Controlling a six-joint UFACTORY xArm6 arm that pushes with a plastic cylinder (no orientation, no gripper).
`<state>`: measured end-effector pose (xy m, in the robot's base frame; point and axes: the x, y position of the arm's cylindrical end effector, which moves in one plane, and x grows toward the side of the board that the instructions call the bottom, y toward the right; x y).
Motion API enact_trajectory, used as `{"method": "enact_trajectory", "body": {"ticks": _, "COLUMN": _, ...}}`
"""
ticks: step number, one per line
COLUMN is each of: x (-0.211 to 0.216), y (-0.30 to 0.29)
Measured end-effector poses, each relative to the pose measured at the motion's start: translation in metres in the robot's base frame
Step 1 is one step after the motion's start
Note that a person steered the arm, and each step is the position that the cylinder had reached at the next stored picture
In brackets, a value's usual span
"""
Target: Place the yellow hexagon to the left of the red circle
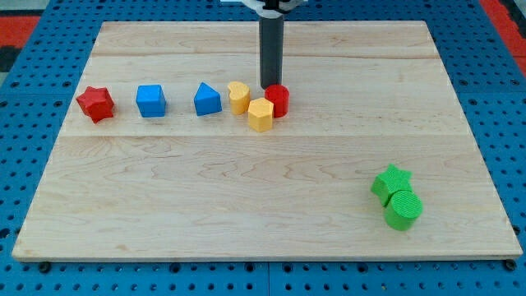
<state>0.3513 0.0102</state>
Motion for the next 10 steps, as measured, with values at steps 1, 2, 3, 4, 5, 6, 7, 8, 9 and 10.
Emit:
{"method": "enact_trajectory", "body": {"ticks": 1, "x": -0.001, "y": 0.005}}
{"method": "enact_trajectory", "body": {"ticks": 2, "x": -0.008, "y": 0.013}}
{"method": "enact_trajectory", "body": {"ticks": 3, "x": -0.006, "y": 0.051}}
{"method": "enact_trajectory", "body": {"ticks": 4, "x": 0.064, "y": 0.106}}
{"method": "enact_trajectory", "body": {"ticks": 5, "x": 0.131, "y": 0.059}}
{"method": "enact_trajectory", "body": {"ticks": 6, "x": 0.135, "y": -0.081}}
{"method": "enact_trajectory", "body": {"ticks": 7, "x": 0.111, "y": -0.141}}
{"method": "enact_trajectory", "body": {"ticks": 8, "x": 0.095, "y": -0.122}}
{"method": "enact_trajectory", "body": {"ticks": 9, "x": 0.083, "y": -0.097}}
{"method": "enact_trajectory", "body": {"ticks": 10, "x": 0.08, "y": -0.063}}
